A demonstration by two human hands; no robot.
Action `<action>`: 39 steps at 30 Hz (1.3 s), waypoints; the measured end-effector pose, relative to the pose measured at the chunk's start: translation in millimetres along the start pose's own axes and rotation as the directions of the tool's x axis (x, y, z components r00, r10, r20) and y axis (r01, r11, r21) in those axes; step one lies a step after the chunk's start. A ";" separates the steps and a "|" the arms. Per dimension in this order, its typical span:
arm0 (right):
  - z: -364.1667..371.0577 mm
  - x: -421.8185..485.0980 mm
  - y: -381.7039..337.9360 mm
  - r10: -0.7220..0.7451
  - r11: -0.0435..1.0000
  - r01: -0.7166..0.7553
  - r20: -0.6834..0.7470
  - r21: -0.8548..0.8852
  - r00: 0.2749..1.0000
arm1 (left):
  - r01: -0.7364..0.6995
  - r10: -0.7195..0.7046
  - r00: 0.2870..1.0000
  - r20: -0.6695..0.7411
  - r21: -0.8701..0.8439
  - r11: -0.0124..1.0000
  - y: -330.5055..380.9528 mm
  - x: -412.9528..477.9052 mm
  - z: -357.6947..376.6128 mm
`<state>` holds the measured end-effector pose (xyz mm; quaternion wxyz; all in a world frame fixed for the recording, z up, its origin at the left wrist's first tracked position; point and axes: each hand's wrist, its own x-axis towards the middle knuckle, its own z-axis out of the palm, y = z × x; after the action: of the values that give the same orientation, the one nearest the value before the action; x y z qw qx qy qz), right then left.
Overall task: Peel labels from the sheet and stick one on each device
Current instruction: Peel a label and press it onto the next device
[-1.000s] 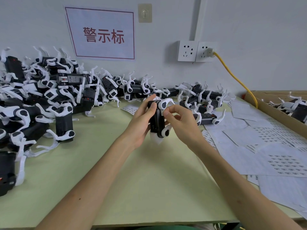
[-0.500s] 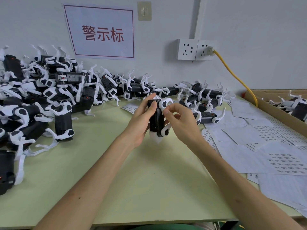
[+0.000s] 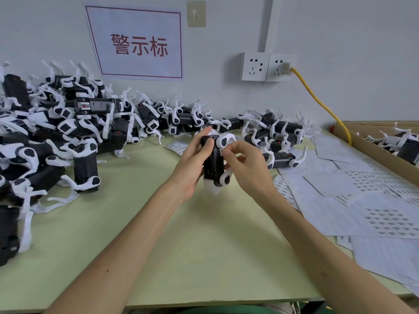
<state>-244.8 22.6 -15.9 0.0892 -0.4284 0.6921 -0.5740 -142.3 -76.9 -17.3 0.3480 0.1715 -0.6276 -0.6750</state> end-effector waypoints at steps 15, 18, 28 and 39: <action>1.4 -1.2 0.8 -0.012 1.000 0.011 -0.042 -0.014 0.999 | -0.009 0.009 1.000 -0.025 0.019 1.000 -1.5 0.0 1.8; 1.6 -1.4 1.0 -0.015 1.000 0.014 -0.052 -0.012 0.999 | -0.006 0.006 0.999 -0.033 0.024 1.000 -2.0 0.2 1.9; 2.8 -1.8 2.6 0.001 1.000 -0.001 -0.070 0.000 0.998 | -0.002 0.004 0.999 -0.041 0.047 0.999 -2.5 -1.1 3.4; 2.4 -0.5 5.1 0.011 0.999 -0.008 -0.078 0.033 0.997 | -0.008 0.009 1.000 -0.020 0.051 0.999 -2.7 -2.5 2.5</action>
<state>-245.6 21.1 -21.3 0.0718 -0.4009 0.6876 -0.6011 -142.9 -73.5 -20.0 0.3528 0.1845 -0.6416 -0.6555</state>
